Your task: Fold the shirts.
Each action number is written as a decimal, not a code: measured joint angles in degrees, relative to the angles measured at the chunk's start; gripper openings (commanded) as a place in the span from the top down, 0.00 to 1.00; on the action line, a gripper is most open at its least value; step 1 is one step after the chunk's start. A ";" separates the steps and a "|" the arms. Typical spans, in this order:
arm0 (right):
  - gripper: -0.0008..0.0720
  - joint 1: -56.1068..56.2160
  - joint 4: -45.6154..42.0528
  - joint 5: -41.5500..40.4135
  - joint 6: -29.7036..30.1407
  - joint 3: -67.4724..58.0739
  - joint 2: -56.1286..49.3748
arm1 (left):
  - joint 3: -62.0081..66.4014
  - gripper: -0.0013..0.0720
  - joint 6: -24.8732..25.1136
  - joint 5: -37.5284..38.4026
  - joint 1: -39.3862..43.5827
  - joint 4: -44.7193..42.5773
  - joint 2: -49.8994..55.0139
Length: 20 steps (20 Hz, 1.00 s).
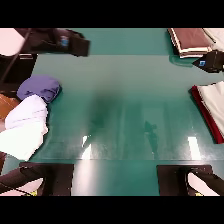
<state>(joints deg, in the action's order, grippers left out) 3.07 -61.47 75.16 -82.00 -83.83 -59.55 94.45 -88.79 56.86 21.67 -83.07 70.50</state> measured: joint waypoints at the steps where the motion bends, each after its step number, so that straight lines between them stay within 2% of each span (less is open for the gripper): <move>1: 0.97 0.00 0.00 0.00 0.00 0.00 0.00 | -0.07 0.06 -0.70 2.27 -2.91 -3.21 -0.15; 4: 0.97 0.00 0.00 0.00 0.00 0.00 0.00 | -2.51 0.06 -2.49 7.43 -12.59 -9.09 0.15; 6: 0.97 0.00 -0.02 -0.04 0.00 0.00 0.00 | -6.43 0.06 -3.15 8.22 -18.25 -10.88 1.01; 10: 0.97 0.00 -0.02 -0.07 0.00 0.00 0.00 | -16.31 0.06 -3.72 4.68 -25.68 -12.63 5.33; 14: 0.97 0.00 -0.02 -0.07 0.00 0.00 0.00 | -20.79 0.07 -3.93 0.48 -27.96 -13.42 12.17; 15: 0.97 0.00 0.00 -0.07 0.00 0.00 0.00 | -21.27 0.29 -4.02 -0.33 -28.26 -13.53 13.35; 16: 0.97 0.00 0.00 -0.09 0.00 0.00 0.00 | -21.49 0.67 -4.11 -0.87 -28.35 -13.53 14.16; 17: 0.97 0.00 0.00 -0.22 0.00 -0.02 0.00 | -21.42 0.95 -4.13 -1.11 -28.44 -13.51 14.75; 20: 0.97 0.00 0.00 -0.74 0.00 0.00 -0.02 | -18.71 0.95 -4.13 0.79 -28.70 -13.79 15.61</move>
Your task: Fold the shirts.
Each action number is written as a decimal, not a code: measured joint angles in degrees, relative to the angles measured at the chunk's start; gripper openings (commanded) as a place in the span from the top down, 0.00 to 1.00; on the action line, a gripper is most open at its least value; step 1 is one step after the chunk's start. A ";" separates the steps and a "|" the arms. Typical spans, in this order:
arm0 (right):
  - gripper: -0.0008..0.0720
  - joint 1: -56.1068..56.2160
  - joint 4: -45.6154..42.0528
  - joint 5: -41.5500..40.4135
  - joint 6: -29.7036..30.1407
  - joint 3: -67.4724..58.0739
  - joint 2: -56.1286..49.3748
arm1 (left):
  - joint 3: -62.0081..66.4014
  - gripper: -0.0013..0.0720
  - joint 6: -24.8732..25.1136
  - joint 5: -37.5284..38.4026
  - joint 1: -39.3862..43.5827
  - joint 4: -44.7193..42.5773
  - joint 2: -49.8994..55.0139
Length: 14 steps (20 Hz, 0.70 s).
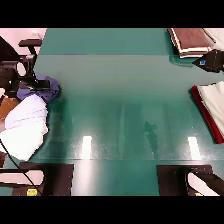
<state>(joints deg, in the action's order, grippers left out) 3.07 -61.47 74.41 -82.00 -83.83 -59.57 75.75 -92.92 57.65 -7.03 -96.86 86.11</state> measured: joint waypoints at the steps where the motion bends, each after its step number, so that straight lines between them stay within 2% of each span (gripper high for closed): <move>1: 0.97 0.00 0.00 -0.28 0.00 -0.04 0.00 | 1.77 0.95 0.02 1.07 -0.04 -0.07 -0.33; 4: 0.97 0.00 0.02 -0.57 -0.02 -1.62 0.00 | 8.61 0.95 1.09 3.28 0.79 -0.35 -4.83; 7: 0.97 0.00 0.04 -0.92 -0.02 -5.86 0.00 | 17.66 0.95 4.55 6.58 4.87 -0.31 -12.68; 11: 0.97 0.00 0.04 -1.92 -0.02 -12.98 0.02 | 26.64 0.95 6.88 10.23 15.45 -0.11 -21.68; 14: 0.97 0.02 0.02 -2.27 -0.02 -17.55 0.02 | 29.11 0.95 7.48 12.66 25.51 -0.04 -23.67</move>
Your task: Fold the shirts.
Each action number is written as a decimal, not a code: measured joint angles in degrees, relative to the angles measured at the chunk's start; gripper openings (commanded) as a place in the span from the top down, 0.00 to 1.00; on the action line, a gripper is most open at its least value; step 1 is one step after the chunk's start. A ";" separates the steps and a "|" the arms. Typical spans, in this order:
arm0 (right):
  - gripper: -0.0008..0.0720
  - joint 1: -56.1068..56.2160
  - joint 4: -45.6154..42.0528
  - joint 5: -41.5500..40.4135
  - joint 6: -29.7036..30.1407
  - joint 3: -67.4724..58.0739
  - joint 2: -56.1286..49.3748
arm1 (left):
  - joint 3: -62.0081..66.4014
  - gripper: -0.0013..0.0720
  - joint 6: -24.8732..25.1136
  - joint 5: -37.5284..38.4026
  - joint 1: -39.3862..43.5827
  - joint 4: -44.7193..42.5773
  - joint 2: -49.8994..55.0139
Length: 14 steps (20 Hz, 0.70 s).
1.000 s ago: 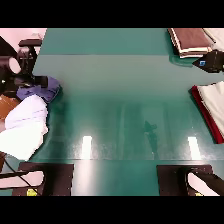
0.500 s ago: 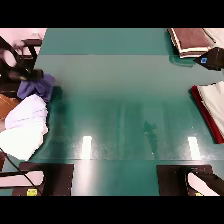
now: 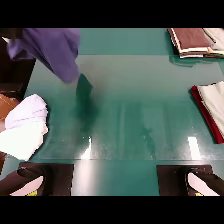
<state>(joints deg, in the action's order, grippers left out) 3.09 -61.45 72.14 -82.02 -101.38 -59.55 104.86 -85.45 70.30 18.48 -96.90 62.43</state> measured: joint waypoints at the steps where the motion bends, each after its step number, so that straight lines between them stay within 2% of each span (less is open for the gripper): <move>1: 0.97 -0.02 0.00 0.00 0.00 -1.33 0.00 | 0.24 0.95 0.04 0.96 3.69 0.04 0.42; 4: 0.97 -0.15 -0.09 0.02 0.00 -4.17 0.00 | 0.02 0.95 0.24 2.71 13.88 1.51 4.70; 5: 0.97 -0.46 -0.04 0.11 0.00 -4.85 0.00 | -0.07 0.90 0.24 2.69 16.72 2.58 6.78; 7: 0.97 -1.46 -0.09 0.87 0.02 -5.81 0.04 | -0.13 0.18 0.33 0.92 21.66 6.69 11.87; 8: 0.97 -2.01 -0.04 1.46 0.00 -6.08 0.04 | -0.17 0.23 0.35 -0.76 23.56 9.40 14.53; 11: 0.97 -4.00 0.00 4.24 0.00 -6.51 0.07 | -0.22 0.23 0.44 -5.33 25.42 14.29 19.54; 14: 0.97 -5.22 0.00 6.19 0.00 -6.64 0.07 | -0.24 0.23 -0.33 -5.86 20.13 15.65 21.05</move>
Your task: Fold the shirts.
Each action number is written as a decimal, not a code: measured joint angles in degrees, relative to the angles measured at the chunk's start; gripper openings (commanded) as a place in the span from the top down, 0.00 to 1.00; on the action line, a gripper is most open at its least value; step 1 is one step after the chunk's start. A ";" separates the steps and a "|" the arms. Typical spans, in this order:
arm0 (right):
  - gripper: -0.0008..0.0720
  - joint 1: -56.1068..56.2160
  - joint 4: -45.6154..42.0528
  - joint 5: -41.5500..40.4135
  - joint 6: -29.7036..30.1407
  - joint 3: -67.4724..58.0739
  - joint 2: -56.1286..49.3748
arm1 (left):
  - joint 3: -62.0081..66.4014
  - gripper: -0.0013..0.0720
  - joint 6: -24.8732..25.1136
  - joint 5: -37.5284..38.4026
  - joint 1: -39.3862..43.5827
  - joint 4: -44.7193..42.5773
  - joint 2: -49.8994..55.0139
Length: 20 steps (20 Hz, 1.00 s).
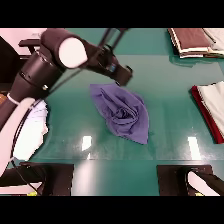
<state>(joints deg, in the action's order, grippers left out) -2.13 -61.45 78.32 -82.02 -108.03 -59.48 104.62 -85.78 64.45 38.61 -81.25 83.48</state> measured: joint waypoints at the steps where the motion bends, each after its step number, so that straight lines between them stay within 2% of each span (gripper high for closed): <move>1: 0.97 -0.26 0.00 0.44 0.00 -0.04 0.00 | -0.26 0.23 -0.83 0.96 -2.97 0.15 0.26; 6: 0.97 -0.68 0.02 1.44 0.00 -0.07 -0.72 | -10.01 0.23 -4.17 4.44 -18.47 5.20 0.81; 9: 0.97 -0.61 0.22 2.21 0.00 -0.07 -2.08 | -21.24 0.23 -4.61 2.91 -22.45 9.62 0.92; 14: 0.97 2.43 0.37 2.89 0.00 -0.07 -5.03 | -37.99 0.23 -2.60 -4.94 -22.62 20.04 1.03; 20: 0.97 5.38 0.37 2.89 0.00 -0.07 -7.67 | -44.52 0.23 -1.14 -14.12 -16.46 25.99 1.40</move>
<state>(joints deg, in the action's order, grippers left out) 3.25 -61.08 81.21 -82.02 -108.09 -67.16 60.10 -86.91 50.33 22.15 -55.27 84.88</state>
